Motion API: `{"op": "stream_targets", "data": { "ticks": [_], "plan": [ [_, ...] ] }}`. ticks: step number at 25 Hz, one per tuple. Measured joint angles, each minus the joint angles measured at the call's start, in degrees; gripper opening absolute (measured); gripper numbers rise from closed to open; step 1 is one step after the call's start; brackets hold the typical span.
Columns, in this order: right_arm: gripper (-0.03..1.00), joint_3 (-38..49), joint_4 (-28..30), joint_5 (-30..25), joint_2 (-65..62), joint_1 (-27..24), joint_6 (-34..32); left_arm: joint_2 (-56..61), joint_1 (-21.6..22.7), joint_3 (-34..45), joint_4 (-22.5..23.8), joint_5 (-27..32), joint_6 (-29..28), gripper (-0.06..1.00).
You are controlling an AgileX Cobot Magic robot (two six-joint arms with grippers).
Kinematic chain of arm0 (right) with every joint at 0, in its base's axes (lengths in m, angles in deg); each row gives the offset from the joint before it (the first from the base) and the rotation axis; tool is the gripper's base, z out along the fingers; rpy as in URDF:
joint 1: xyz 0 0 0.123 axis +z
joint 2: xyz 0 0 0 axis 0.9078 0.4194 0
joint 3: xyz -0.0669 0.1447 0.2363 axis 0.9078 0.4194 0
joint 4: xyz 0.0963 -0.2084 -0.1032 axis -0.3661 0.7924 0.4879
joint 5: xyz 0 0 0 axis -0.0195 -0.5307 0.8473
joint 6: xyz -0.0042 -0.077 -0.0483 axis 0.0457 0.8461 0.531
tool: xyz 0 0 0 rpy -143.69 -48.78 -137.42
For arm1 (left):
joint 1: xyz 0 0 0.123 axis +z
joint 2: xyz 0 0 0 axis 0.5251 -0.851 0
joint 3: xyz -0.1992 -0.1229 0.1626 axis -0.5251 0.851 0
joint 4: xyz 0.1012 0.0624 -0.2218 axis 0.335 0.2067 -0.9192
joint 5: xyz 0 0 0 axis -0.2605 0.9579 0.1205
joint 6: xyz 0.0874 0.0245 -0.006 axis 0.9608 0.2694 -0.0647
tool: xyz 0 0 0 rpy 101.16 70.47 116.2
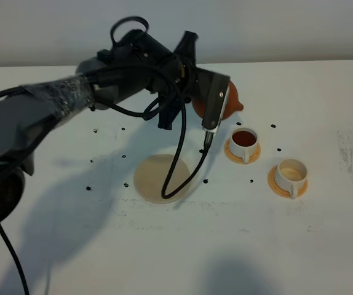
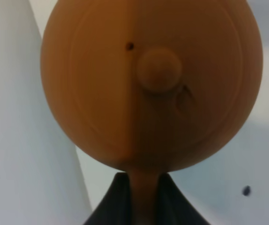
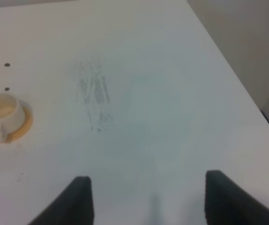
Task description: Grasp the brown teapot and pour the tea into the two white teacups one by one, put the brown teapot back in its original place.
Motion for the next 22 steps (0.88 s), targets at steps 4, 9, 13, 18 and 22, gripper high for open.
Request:
{"op": "stream_targets", "data": {
  "ticks": [4,9,13,18,22],
  "plan": [
    [0.51,0.0,0.0,0.0,0.0,0.0,0.0,2.5,0.5,0.0,-0.9,4.1,-8.2,0.10],
    [0.51,0.0,0.0,0.0,0.0,0.0,0.0,4.3,0.9,0.0,-5.1,6.6,-14.9,0.10],
    [0.51,0.0,0.0,0.0,0.0,0.0,0.0,5.3,1.5,0.0,-7.2,7.4,-21.2,0.10],
    [0.51,0.0,0.0,0.0,0.0,0.0,0.0,5.5,2.0,0.0,-8.5,10.4,-29.1,0.10],
    [0.51,0.0,0.0,0.0,0.0,0.0,0.0,5.4,2.2,0.0,-8.8,12.2,-34.7,0.10]
  ]
}}
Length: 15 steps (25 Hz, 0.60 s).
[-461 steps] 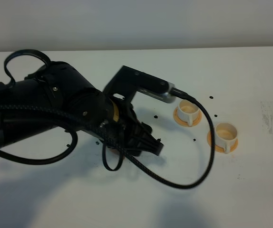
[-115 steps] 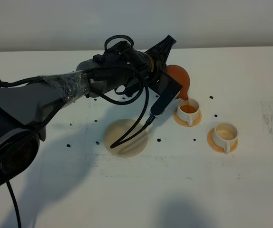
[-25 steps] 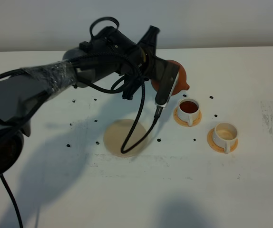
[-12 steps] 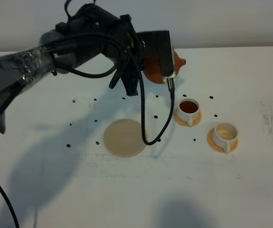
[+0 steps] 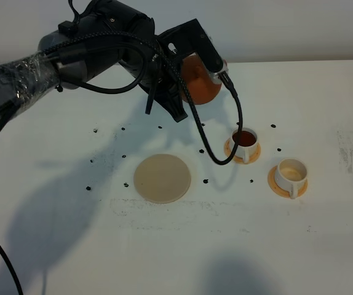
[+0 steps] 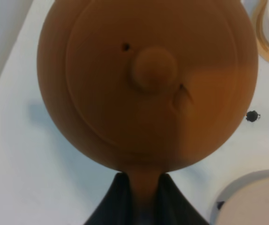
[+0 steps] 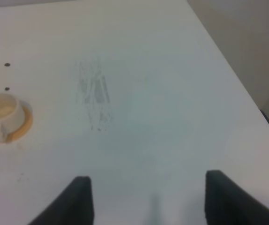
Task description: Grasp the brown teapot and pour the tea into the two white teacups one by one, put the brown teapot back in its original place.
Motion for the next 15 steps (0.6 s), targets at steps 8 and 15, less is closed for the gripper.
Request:
{"op": "stream_targets", "data": {
  "ticks": [8,15],
  "plan": [
    [0.51,0.0,0.0,0.0,0.0,0.0,0.0,-2.2,0.0,0.0,-1.9,1.1,-7.2,0.10],
    [0.51,0.0,0.0,0.0,0.0,0.0,0.0,-3.7,0.0,0.0,-2.4,1.5,-10.0,0.10]
  ]
}}
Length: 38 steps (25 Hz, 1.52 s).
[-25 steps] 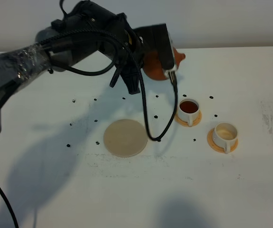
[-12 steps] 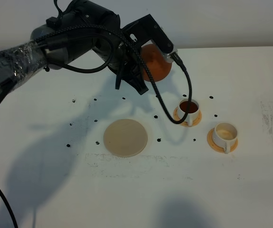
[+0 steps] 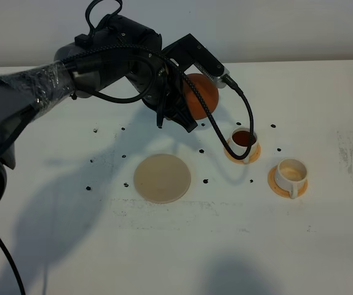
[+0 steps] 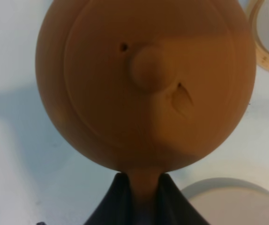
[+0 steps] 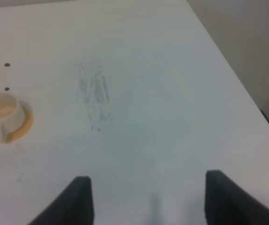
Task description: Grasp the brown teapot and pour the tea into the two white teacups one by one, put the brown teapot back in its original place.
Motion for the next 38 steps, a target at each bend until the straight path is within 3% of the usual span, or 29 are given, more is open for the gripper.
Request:
{"op": "stream_targets", "data": {
  "ticks": [38],
  "plan": [
    [0.51,0.0,0.0,0.0,0.0,0.0,0.0,-5.8,0.6,0.7,-4.1,2.1,-3.8,0.10]
  ]
}}
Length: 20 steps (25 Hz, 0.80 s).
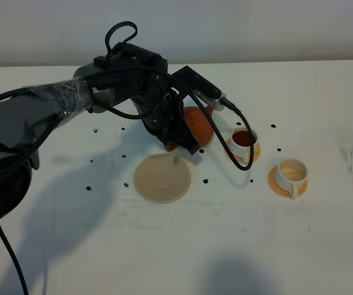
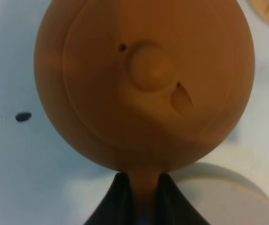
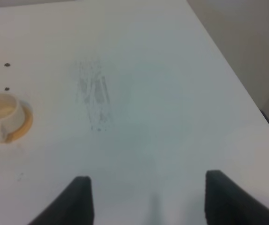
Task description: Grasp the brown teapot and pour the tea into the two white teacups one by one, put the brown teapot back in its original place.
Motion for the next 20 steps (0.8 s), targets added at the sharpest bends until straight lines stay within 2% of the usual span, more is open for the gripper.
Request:
{"op": "stream_targets", "data": {
  "ticks": [12,20],
  "plan": [
    [0.51,0.0,0.0,0.0,0.0,0.0,0.0,1.3,0.4,0.1,-0.7,0.4,2.0,0.10],
    [0.51,0.0,0.0,0.0,0.0,0.0,0.0,9.3,-2.8,0.2,-0.5,1.2,5.5,0.10]
  ]
}}
